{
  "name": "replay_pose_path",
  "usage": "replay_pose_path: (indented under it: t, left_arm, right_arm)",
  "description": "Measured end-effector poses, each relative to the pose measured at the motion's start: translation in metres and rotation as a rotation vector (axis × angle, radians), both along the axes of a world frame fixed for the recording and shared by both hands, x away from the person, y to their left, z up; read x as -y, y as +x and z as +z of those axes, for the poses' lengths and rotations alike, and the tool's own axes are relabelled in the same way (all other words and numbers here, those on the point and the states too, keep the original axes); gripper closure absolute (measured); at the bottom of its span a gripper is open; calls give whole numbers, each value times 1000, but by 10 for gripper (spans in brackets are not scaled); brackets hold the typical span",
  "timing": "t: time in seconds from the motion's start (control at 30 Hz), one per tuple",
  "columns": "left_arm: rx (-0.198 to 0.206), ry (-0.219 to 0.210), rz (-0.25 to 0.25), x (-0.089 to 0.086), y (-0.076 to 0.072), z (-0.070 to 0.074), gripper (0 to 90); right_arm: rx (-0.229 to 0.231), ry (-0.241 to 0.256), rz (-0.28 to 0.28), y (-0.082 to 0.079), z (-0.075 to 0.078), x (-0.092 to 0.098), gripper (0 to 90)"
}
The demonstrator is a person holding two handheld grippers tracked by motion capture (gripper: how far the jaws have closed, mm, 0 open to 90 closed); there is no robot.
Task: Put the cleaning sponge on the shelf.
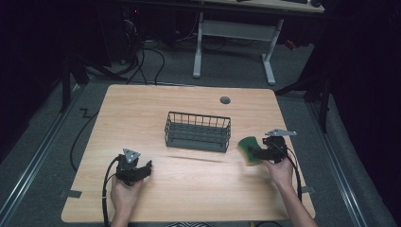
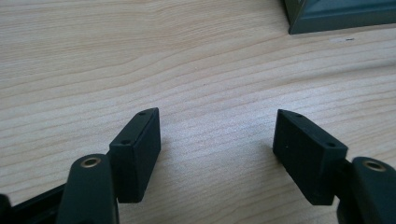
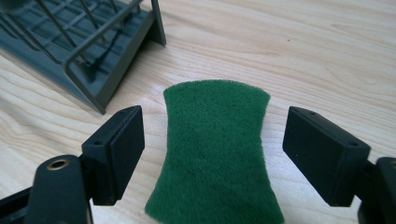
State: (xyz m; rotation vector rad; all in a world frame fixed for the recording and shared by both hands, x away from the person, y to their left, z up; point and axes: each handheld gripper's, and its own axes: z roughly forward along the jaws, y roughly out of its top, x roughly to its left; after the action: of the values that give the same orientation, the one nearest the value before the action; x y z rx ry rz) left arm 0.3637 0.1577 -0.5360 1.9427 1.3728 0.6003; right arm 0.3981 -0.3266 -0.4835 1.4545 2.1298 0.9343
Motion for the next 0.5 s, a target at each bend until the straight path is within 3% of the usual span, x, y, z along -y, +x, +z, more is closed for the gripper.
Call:
replay_pose_path:
  t: [0.23, 0.5]
  left_arm:
    - [0, 1, -1, 0, 0, 0, 316]
    - [-1, 2, -2, 0, 0, 0, 314]
  right_arm:
    - [-54, -32, -7, 12, -13, -6, 189]
    - [-85, -54, -6, 17, -21, -8, 191]
